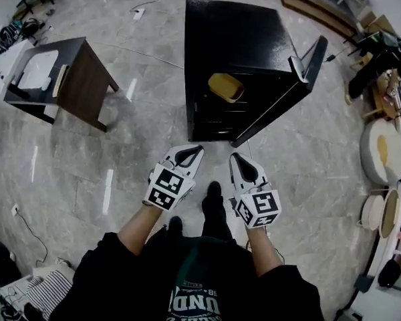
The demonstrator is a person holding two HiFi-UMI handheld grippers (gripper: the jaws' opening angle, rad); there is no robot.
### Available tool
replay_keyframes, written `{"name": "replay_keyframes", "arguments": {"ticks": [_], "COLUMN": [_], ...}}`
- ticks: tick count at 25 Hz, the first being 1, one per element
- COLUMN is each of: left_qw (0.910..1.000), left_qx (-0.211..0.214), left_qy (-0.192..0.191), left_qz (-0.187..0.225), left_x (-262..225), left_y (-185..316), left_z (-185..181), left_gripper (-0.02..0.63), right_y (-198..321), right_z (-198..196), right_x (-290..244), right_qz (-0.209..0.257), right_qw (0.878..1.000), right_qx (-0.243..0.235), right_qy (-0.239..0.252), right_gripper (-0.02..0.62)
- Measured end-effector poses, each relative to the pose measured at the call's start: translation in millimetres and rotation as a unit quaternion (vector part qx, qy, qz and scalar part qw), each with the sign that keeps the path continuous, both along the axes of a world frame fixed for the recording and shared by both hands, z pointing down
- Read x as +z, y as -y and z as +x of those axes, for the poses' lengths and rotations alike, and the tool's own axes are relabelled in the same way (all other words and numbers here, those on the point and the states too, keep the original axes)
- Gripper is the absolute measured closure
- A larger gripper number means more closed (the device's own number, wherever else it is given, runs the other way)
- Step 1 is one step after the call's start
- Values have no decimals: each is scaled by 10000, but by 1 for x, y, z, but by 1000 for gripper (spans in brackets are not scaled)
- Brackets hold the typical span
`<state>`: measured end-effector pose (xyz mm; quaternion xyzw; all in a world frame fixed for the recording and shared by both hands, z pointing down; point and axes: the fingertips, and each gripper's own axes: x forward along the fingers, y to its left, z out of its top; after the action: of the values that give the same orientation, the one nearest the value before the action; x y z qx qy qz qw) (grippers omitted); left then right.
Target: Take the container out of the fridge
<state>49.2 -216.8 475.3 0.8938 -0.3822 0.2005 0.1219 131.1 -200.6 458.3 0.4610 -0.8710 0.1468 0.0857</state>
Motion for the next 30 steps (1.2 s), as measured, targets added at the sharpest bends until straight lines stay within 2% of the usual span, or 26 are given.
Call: {"name": "replay_keyframes", "arguments": {"ticks": [8,14,23,29,30], "left_qw": [9997,9980,9959,9961,9961], "left_qx": [-191,-364,-679,-644,-649], "left_qy": [-92,-345,-493,-483,-489], "left_qz": [83,373,333,353,342], "left_x": [6,11,38,39,39], "left_y": [14,28,48,52,52], "left_z": [3,5,4,7,5], "left_gripper": [592,592,592,592,592], "right_y": [27,47,68,89,92], "right_z": [5,4,6,5,3], "right_x": [-2,7,39,66,70], "right_qz": [234,351,347,186,170], "right_qw": [9996,9989,9989,9991,9989], "right_qx": [-178,-283,-329,-355,-397], "right_qy": [14,85,6,-117,-172], "right_gripper": [560,560,560,554,535]}}
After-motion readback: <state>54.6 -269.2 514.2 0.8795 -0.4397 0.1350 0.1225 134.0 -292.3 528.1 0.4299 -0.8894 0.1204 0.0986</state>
